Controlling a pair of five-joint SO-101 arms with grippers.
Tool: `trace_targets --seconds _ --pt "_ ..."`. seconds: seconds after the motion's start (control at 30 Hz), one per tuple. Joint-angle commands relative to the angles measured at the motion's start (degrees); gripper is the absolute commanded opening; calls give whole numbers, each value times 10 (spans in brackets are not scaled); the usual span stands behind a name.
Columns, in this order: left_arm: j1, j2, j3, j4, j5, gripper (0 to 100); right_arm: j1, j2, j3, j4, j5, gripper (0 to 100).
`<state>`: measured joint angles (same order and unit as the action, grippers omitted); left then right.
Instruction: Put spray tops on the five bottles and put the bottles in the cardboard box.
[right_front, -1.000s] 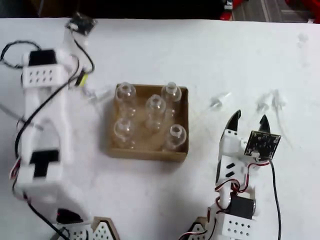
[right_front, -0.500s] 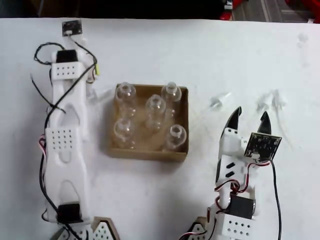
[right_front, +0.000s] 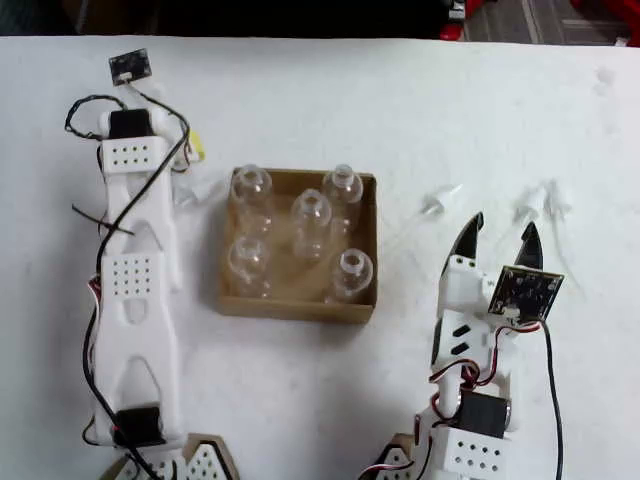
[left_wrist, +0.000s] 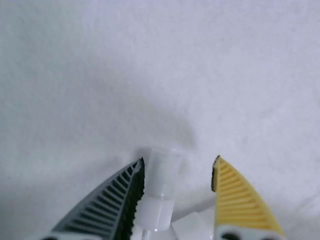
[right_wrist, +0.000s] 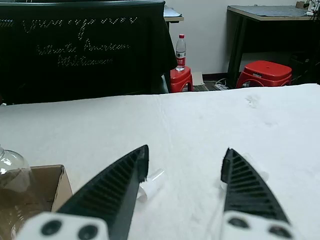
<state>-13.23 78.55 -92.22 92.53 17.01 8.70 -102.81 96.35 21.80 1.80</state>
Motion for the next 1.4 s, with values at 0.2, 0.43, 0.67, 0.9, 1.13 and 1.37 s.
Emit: trace_targets --seconds 0.2,0.43,0.67,0.9,1.13,1.37 --pt "-9 -5 -24 26 -38 214 -8 -3 4 -12 3 211" --pt "-11 -1 -23 8 -57 214 -8 -3 4 -13 3 211" --pt "-11 0 -22 25 -58 143 -8 -3 4 -13 3 211" --pt "-25 -7 -28 98 -130 128 -7 -3 4 -13 3 211" --pt "-30 -7 -23 101 -236 131 -8 -3 4 -13 3 211" --pt "-50 -48 -22 102 -289 172 -8 -3 4 -15 3 211"
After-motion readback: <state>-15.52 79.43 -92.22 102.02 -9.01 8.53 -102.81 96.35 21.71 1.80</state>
